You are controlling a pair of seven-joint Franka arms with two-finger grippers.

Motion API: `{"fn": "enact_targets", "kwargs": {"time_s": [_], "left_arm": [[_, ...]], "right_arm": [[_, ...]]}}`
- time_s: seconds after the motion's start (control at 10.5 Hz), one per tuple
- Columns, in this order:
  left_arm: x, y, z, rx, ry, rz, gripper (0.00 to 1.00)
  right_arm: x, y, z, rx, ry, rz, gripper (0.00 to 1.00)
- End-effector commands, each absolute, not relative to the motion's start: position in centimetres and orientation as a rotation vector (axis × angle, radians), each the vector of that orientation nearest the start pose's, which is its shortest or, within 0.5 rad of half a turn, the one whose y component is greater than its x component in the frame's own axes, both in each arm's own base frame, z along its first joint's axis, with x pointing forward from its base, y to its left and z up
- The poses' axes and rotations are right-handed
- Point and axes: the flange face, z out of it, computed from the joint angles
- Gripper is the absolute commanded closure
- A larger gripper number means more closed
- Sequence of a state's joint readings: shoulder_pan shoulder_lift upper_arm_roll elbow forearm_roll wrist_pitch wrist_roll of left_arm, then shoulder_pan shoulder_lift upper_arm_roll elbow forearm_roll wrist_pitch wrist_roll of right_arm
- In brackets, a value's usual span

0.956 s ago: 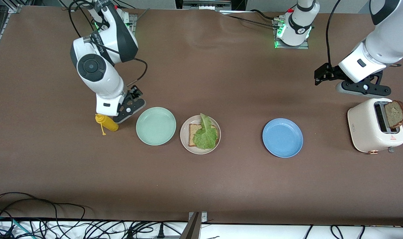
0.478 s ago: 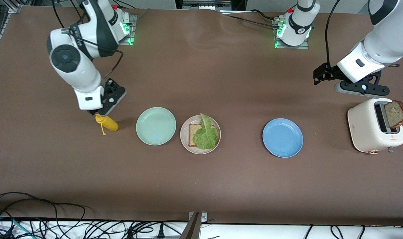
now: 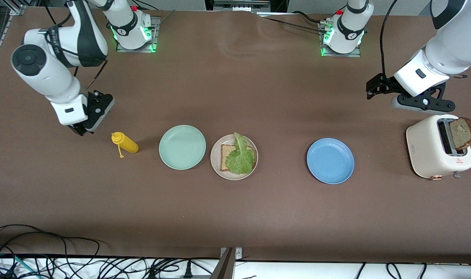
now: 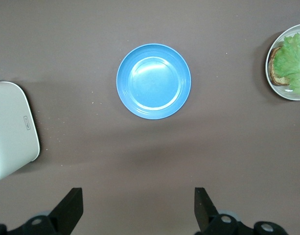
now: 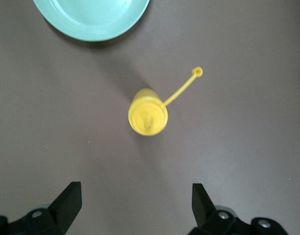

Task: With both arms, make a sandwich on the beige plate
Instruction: 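Move the right gripper back toward the yellow mustard bottle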

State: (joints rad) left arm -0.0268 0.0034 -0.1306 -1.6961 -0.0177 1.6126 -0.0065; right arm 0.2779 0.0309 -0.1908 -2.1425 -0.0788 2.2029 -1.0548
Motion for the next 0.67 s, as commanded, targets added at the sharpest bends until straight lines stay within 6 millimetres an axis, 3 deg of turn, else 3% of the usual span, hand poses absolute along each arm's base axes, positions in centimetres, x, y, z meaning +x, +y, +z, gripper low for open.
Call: {"fn": "enact_targets", "kwargs": {"time_s": [0.0, 0.57], "left_arm": [[54.7, -9.0, 57.2, -3.165, 0.261, 0.146, 0.00], [54.7, -9.0, 57.2, -3.164, 0.258, 0.146, 0.00]], "right_arm": [[53.3, 1.2, 37.5, -2.550, -1.861, -0.103, 0.00], [53.4, -2.2, 31.6, -2.366, -1.703, -0.294, 0.00]]}}
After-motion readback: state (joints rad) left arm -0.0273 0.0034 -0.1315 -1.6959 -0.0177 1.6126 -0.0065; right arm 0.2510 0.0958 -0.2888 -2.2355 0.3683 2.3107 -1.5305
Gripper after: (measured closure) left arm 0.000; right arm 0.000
